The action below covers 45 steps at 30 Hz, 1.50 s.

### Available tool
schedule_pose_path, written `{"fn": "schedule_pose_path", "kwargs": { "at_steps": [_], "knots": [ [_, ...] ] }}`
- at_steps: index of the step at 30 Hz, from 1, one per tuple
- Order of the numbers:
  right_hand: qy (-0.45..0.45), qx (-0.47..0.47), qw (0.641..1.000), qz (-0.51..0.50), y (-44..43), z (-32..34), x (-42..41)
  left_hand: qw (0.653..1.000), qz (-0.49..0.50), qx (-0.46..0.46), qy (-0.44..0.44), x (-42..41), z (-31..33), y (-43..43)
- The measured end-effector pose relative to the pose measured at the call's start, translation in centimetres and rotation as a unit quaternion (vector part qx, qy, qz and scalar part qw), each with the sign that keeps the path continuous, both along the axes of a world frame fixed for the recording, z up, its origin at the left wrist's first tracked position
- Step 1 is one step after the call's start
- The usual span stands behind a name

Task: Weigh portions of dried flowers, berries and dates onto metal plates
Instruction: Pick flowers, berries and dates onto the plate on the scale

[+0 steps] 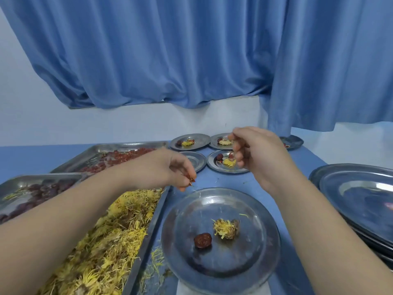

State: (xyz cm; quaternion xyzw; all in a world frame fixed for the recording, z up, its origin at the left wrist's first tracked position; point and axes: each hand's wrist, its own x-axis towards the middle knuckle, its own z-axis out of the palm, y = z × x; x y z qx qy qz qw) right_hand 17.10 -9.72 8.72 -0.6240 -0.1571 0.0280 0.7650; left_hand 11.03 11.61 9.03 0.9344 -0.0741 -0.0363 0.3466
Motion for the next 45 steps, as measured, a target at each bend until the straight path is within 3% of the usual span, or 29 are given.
{"fn": "schedule_pose_path", "kwargs": {
  "at_steps": [4, 10, 15, 21, 28, 33, 36, 41, 45],
  "knots": [
    [-0.014, -0.005, 1.0, -0.008, -1.8, 0.2, -2.1, 0.999, -0.021, -0.021, 0.022, -1.9, -1.4, -2.8],
    [-0.026, -0.111, 0.993, -0.037, -5.2, -2.7, -6.0, 1.0, -0.003, 0.008, 0.026, -2.9, -3.5, -4.2],
    [-0.015, -0.154, 0.986, -0.061, -7.3, -6.4, -8.0, 0.999, 0.036, -0.021, 0.012, -3.7, -4.0, -4.8],
    [-0.042, -0.167, 0.982, -0.079, -7.8, -9.4, -9.0, 0.991, 0.104, -0.073, -0.05, -5.1, -5.9, -6.1],
    [-0.107, -0.195, 0.968, -0.113, -7.8, -10.1, -8.7, 0.977, 0.164, -0.031, -0.136, -5.2, -7.3, -6.8],
    [-0.127, -0.205, 0.963, -0.121, -7.8, -10.1, -8.6, 0.965, 0.184, -0.082, -0.167, -5.7, -7.2, -6.5],
    [-0.135, -0.208, 0.961, -0.124, -7.8, -9.9, -8.6, 0.946, 0.196, -0.199, -0.162, -6.4, -7.2, -6.0],
    [-0.146, -0.271, 0.944, -0.117, -8.3, -10.1, -8.7, 0.873, 0.244, -0.392, -0.157, -6.9, -7.3, -5.2],
    [-0.114, -0.311, 0.936, -0.121, -9.0, -10.0, -8.5, 0.85, 0.334, -0.347, -0.215, -6.9, -7.7, -4.8]
  ]
}}
